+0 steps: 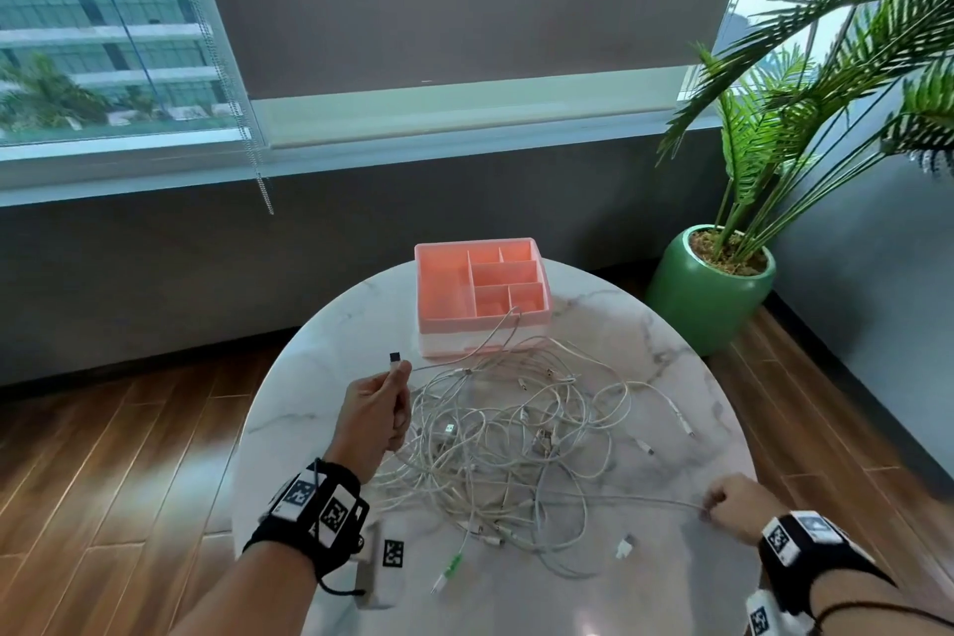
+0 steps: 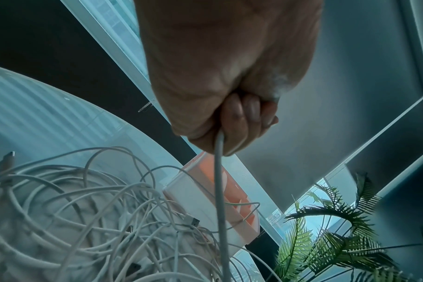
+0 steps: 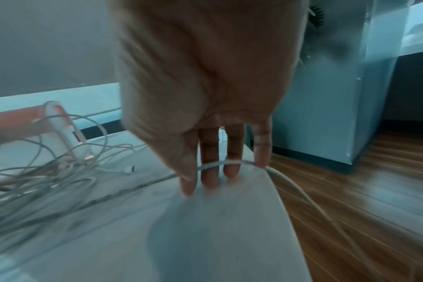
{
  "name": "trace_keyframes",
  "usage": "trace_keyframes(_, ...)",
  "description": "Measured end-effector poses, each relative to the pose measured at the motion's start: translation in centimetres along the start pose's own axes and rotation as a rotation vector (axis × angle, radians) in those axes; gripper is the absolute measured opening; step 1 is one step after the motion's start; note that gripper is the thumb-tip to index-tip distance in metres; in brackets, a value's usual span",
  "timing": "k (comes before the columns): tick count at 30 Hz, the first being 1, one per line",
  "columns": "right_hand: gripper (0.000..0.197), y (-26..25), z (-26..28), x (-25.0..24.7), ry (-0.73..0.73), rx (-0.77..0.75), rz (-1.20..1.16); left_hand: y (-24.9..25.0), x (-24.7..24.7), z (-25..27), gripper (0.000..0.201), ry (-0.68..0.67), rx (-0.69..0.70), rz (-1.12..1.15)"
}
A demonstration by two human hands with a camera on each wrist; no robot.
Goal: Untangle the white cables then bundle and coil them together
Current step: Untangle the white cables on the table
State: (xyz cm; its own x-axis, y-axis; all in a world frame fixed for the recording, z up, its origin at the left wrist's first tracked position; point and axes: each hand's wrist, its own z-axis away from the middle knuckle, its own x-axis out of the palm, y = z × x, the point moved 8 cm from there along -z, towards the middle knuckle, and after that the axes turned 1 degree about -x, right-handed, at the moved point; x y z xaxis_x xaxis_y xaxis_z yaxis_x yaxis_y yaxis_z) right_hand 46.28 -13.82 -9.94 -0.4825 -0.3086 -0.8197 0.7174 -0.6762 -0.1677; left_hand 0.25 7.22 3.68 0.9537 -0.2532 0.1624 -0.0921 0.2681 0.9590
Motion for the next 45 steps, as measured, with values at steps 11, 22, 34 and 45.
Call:
trace_keyframes(11, 0.047, -11.6, 7.4, 4.3, -0.298, -0.061, -0.045, -0.5, 2.8, 0.0, 0.044, -0.051, -0.058, -0.009)
trace_keyframes(22, 0.004, -16.8, 6.6, -8.1, 0.349, -0.315, -0.559, 0.4, 4.1, 0.0, 0.03, -0.065, -0.093, -0.004)
trace_keyframes(34, 0.024, -35.0, 13.0, -12.6, 0.229, -0.871, -0.861, 1.7, 6.6, 0.2, 0.036, -0.143, -0.028, 0.015)
trace_keyframes(45, 0.007, -36.6, 12.9, -7.3, 0.18, -0.751, -1.056, 1.4, 5.9, 0.1, 0.039, -0.107, -0.012, 0.106)
